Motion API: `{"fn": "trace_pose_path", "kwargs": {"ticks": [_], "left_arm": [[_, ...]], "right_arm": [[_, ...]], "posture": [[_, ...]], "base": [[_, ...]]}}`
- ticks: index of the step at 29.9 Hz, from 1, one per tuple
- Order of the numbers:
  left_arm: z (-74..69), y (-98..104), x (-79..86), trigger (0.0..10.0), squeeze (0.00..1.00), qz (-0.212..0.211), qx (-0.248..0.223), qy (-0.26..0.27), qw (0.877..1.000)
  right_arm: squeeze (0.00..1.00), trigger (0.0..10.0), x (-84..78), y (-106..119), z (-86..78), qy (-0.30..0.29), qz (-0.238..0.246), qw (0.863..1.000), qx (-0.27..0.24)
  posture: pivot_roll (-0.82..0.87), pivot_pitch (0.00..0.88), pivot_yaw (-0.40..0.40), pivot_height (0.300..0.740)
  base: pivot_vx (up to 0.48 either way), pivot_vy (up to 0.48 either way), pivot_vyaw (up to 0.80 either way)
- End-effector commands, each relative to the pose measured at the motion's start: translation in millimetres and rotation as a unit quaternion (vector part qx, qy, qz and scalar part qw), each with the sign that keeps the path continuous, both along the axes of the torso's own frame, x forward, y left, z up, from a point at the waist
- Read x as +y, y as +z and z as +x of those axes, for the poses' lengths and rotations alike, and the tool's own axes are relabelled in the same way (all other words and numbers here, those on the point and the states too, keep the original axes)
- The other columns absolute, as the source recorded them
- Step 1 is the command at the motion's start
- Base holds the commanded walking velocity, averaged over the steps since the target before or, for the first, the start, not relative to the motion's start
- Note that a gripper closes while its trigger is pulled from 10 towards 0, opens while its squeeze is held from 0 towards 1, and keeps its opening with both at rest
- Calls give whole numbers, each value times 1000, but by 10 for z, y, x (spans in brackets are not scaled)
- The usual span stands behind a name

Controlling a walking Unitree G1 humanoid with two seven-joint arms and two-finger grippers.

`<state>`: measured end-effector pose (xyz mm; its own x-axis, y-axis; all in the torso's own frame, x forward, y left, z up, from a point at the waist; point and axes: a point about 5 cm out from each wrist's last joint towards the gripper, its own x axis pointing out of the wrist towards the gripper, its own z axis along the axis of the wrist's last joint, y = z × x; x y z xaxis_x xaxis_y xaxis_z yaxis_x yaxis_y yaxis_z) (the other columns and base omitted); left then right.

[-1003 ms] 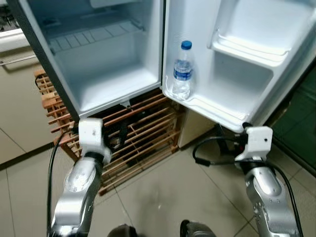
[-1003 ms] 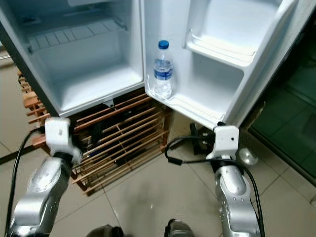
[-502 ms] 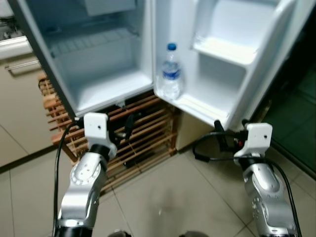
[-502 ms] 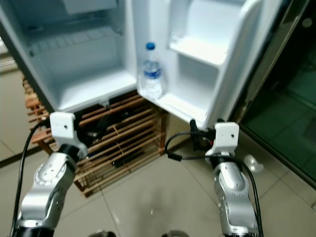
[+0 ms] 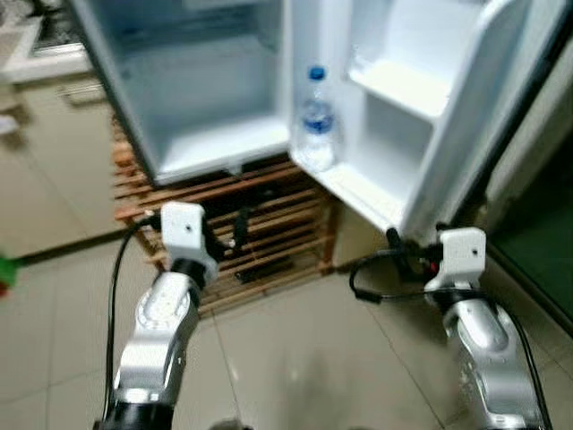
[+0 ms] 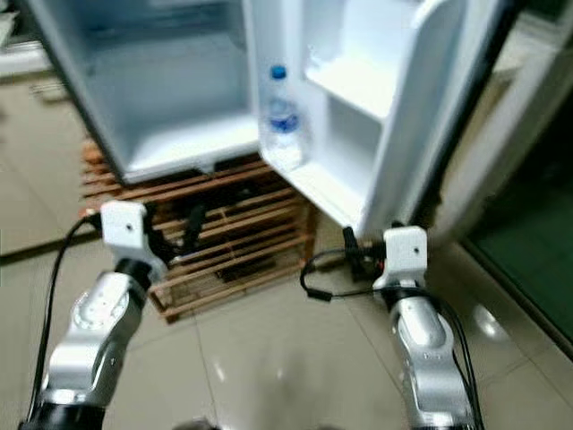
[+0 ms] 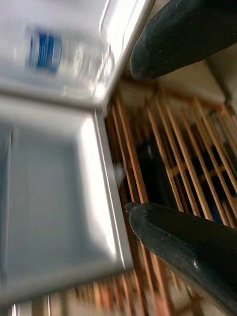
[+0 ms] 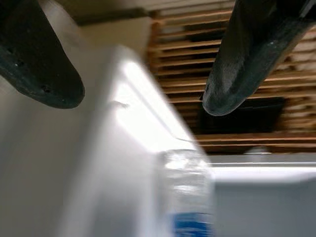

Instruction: Restocking fridge

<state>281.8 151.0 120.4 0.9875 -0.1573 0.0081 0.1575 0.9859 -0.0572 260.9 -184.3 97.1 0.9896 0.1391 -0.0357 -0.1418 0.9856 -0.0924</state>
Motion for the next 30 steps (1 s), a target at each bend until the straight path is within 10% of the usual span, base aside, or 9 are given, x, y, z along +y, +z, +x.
{"fn": "trace_pose_path", "kwargs": {"ticks": [1,14,24,30], "left_arm": [[13,-12,47,10000,0,0,3,12,1000],[133,-3,15,10000,0,-25,7,20,999],[-414,-639,383,10000,0,34,69,26,997],[-334,-561,330,10000,0,35,47,34,998]], "right_arm": [[204,10000,41,27,-17,13,-2,1000,-8],[122,10000,-16,-10,30,-22,4,1000,-12],[129,10000,-630,-675,-620,-110,-34,989,90],[129,10000,-648,-802,-641,-105,-42,987,113]], "posture": [[-150,36,18,740],[-150,7,57,740],[-158,38,55,740],[-151,37,43,740]], "base": [[0,0,775],[0,-140,414],[0,-144,0],[0,0,0]]}}
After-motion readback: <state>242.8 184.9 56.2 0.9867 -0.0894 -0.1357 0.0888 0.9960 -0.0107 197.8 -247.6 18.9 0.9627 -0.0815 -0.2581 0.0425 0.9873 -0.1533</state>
